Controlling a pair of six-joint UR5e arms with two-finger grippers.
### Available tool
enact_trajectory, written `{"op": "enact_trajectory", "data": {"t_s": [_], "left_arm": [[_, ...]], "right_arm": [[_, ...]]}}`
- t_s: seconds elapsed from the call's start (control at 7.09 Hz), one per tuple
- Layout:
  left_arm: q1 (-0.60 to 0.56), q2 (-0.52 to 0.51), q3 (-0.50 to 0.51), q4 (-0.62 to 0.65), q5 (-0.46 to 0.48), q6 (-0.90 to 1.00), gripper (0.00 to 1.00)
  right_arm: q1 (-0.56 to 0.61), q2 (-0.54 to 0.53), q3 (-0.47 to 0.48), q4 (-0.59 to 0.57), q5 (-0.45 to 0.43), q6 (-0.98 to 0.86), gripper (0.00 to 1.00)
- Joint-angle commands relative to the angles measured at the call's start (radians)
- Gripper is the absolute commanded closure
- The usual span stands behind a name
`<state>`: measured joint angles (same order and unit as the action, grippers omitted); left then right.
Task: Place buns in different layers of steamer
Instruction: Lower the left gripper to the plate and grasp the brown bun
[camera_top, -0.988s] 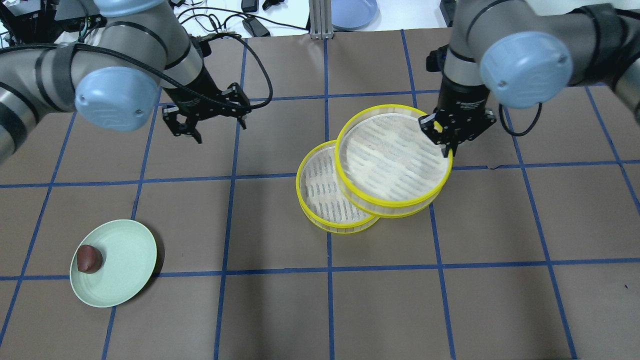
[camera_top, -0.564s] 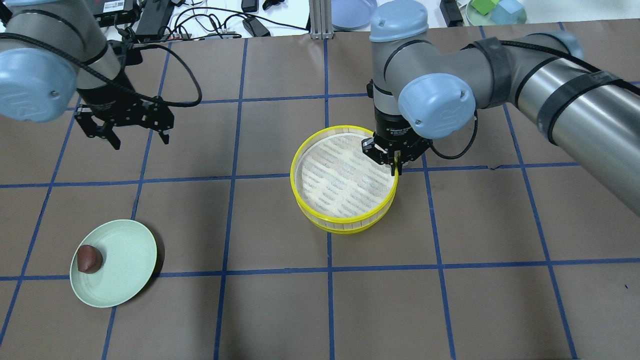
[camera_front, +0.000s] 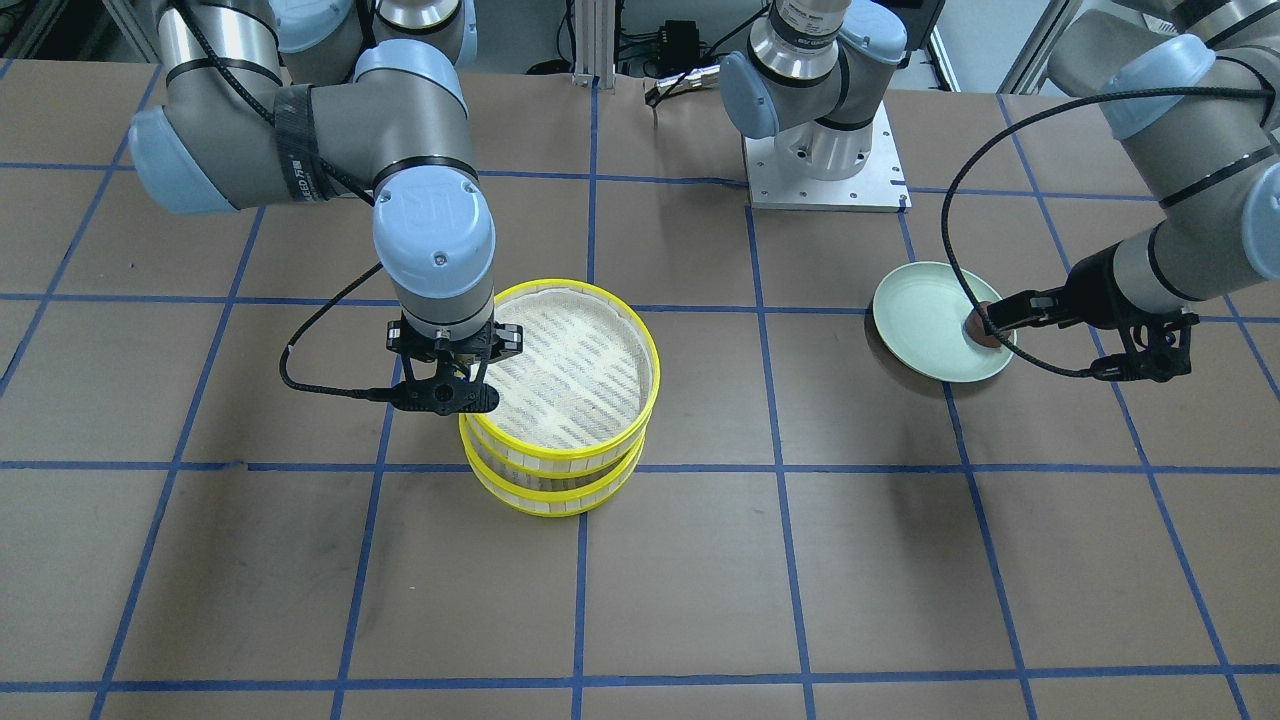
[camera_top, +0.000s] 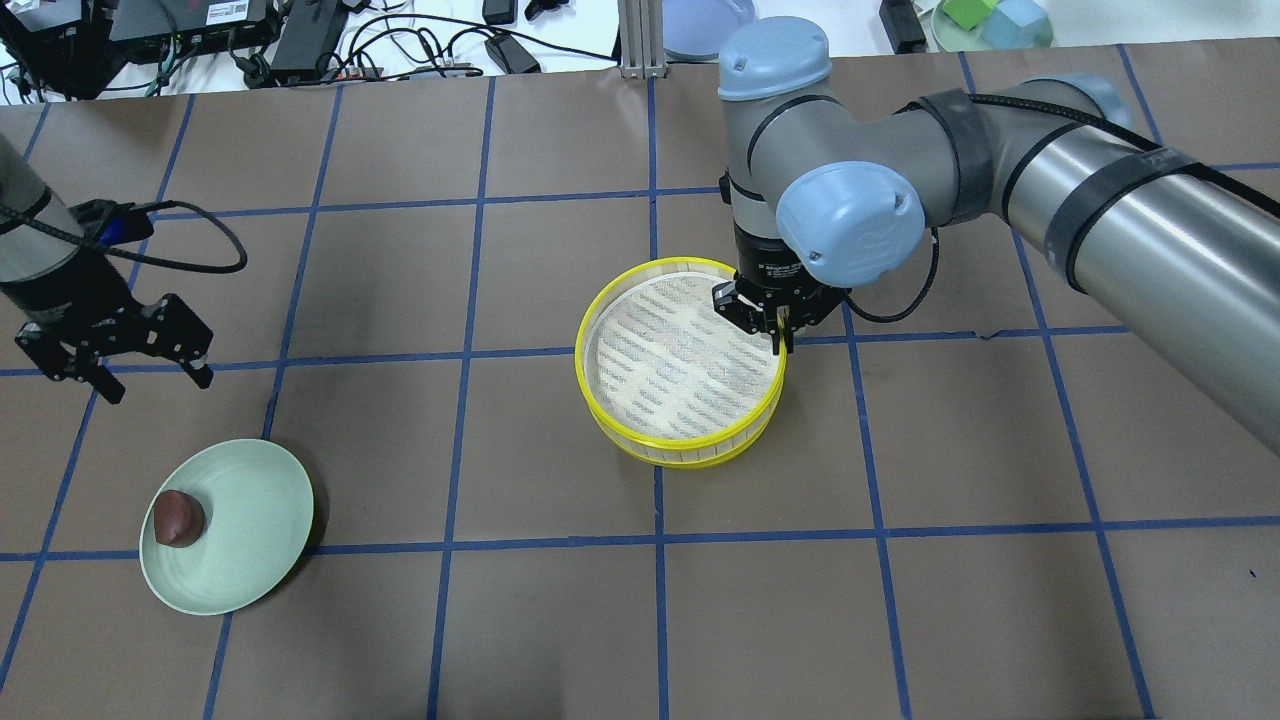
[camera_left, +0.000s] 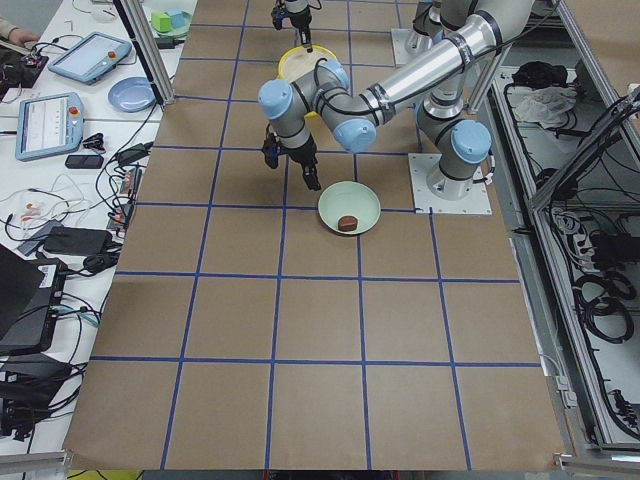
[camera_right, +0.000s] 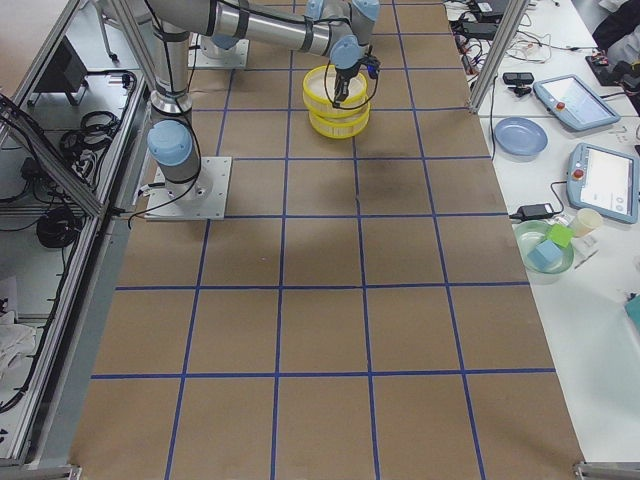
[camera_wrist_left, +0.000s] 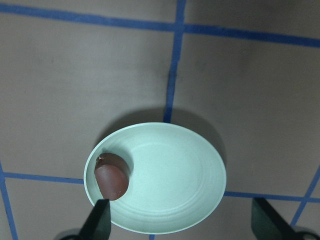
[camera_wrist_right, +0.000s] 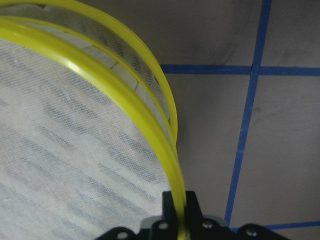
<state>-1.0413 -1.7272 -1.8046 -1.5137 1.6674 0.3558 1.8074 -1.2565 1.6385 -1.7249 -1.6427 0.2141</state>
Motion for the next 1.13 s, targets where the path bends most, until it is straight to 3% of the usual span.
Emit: {"op": "enact_trajectory", "data": {"t_s": [0.0, 0.42, 0.99], "left_arm": [[0.084, -0.059, -0.056, 0.009, -0.001, 0.034, 0.0], [0.118, -0.156, -0.073, 0.032, 0.083, 0.034, 0.03], [0.118, -0.242, -0.078, 0.064, 0.077, 0.02, 0.05]], "right_arm": [[-0.01, 0.014, 0.0, -0.032, -0.005, -0.012, 1.0], [-0.034, 0.022, 0.006, -0.022, 0.003, -0.061, 1.0], [-0.04, 0.029, 0.031, -0.035, 0.018, -0.061, 1.0]]}}
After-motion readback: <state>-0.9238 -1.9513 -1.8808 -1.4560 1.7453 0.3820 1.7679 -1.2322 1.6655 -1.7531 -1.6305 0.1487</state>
